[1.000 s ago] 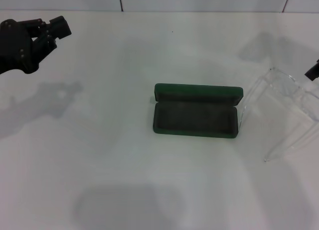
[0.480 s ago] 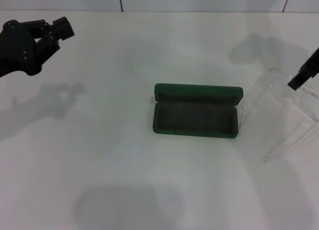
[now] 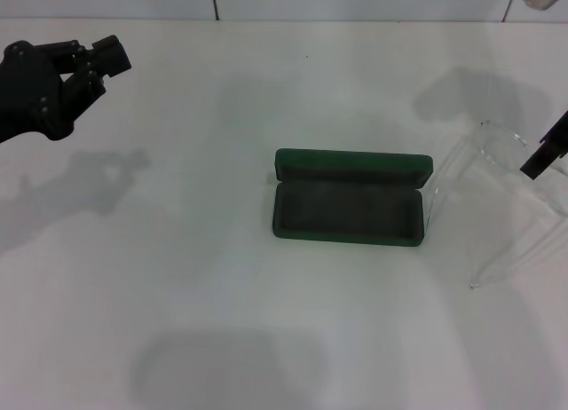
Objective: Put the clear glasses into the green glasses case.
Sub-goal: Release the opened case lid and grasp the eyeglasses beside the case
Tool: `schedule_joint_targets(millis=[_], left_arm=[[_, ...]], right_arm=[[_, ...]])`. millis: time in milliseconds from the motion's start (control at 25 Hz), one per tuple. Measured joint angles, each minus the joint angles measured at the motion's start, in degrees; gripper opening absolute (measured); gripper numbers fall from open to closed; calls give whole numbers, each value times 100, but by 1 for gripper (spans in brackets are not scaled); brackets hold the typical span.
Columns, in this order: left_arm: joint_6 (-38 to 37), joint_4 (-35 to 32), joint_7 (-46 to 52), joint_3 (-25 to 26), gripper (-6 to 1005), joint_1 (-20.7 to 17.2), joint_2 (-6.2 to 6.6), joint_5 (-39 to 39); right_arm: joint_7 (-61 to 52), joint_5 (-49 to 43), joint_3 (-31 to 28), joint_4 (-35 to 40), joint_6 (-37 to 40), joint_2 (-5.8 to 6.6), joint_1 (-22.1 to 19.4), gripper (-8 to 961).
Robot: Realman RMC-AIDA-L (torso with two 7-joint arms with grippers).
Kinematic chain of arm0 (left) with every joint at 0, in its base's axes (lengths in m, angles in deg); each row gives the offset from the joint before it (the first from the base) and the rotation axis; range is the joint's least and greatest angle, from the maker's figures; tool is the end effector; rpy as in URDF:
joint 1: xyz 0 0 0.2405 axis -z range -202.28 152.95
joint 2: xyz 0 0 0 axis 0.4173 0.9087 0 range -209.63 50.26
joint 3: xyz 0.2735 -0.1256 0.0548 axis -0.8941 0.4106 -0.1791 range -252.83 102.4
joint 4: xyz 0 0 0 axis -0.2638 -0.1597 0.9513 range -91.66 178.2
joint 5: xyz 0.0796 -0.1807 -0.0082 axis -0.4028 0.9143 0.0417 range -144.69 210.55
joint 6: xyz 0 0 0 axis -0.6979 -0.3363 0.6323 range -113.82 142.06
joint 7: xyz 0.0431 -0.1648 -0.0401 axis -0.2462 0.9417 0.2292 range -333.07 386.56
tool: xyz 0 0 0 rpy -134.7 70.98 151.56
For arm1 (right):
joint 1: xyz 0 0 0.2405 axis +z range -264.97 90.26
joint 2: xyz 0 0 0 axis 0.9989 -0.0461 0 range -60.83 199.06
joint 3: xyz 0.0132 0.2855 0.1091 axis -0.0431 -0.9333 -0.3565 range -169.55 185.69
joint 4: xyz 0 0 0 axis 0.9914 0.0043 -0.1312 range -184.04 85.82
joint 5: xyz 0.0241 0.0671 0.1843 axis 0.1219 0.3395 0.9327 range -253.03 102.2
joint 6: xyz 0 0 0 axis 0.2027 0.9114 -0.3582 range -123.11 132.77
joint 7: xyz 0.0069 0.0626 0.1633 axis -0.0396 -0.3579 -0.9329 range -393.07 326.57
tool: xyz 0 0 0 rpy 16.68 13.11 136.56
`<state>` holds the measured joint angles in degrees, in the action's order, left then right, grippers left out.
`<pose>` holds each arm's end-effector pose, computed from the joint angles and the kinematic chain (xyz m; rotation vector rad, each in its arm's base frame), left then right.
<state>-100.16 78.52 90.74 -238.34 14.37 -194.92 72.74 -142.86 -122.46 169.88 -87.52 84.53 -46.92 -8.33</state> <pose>-0.2712 0.3561 0.0391 -2.4292 -0.3777 -1.1228 0.2292 0.4702 0.0031 -2.5158 0.9682 -0.7580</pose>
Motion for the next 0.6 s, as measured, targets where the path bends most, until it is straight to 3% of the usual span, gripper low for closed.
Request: schedule_joint_targets(millis=[600], left_arm=[[-2, -70, -1, 0, 68, -1, 1, 0]], right_arm=[[-43, 52, -9, 340, -506, 3, -168, 486]])
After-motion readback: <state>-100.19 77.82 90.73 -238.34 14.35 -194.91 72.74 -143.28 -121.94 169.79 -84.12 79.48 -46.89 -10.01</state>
